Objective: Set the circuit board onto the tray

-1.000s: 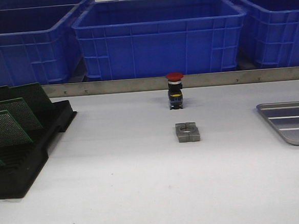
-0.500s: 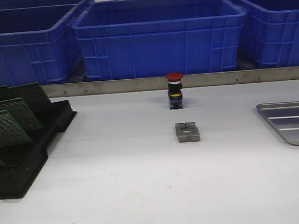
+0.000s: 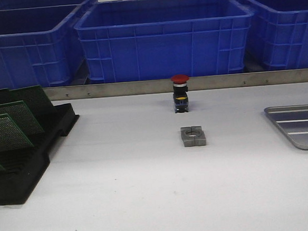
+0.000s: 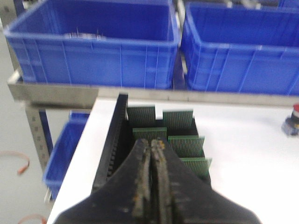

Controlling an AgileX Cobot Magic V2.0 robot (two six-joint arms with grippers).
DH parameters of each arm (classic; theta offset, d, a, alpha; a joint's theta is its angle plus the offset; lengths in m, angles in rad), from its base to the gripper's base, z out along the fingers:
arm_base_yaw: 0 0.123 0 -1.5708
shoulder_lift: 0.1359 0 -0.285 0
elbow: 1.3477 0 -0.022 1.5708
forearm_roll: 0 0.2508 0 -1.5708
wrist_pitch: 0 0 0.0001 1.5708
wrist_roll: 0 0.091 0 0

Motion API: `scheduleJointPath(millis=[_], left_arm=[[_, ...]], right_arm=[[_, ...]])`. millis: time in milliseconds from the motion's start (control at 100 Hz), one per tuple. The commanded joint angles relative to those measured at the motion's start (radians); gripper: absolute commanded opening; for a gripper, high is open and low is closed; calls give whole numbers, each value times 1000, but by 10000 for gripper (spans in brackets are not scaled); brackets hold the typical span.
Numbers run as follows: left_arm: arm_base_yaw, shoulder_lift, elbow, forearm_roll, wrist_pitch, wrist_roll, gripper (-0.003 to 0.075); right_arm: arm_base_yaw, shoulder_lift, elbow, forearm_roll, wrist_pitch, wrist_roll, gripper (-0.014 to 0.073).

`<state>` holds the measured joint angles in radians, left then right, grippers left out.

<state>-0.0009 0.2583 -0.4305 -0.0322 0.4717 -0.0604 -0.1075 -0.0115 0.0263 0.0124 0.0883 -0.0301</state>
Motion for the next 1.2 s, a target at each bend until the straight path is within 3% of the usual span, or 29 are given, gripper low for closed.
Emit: scheduleJointPath(millis=[0,200,260,430,500,750,850,1010,1190], left_arm=[[-4,92,-79,-5,-5,-9,-20],[-4,284,-148,-5,55,-3,20],[-4,335,-167,-12,71,20,92],[-4,443,-217,-16,71,145,410],[-4,481,-245,-23,86,262,475],[-49,623,-326,-267,229,1058,479],[-87,687,-326,-290,248,1282,479],[-144,780,-326,-290,242,1478,464],[-185,878,-333,-274,174,1512,459]], right_arm=[[-3,-25,-11,-2,-75,-6,-113],[-3,-25,-11,-2,-75,-6,-113],[-3,-25,-11,-2,-75,-6,-113],[-3,-25,-11,-2,-75,-6,-113],[-3,-25,-11,-2,-75,-6,-113],[-3,-25,-11,-2,-75,-6,-113],[-3,-25,-11,-2,-75,-6,-113],[-3,-25,-11,-2,-75,-6,-113],[-3,-25,-11,-2,-75,-6,-113]])
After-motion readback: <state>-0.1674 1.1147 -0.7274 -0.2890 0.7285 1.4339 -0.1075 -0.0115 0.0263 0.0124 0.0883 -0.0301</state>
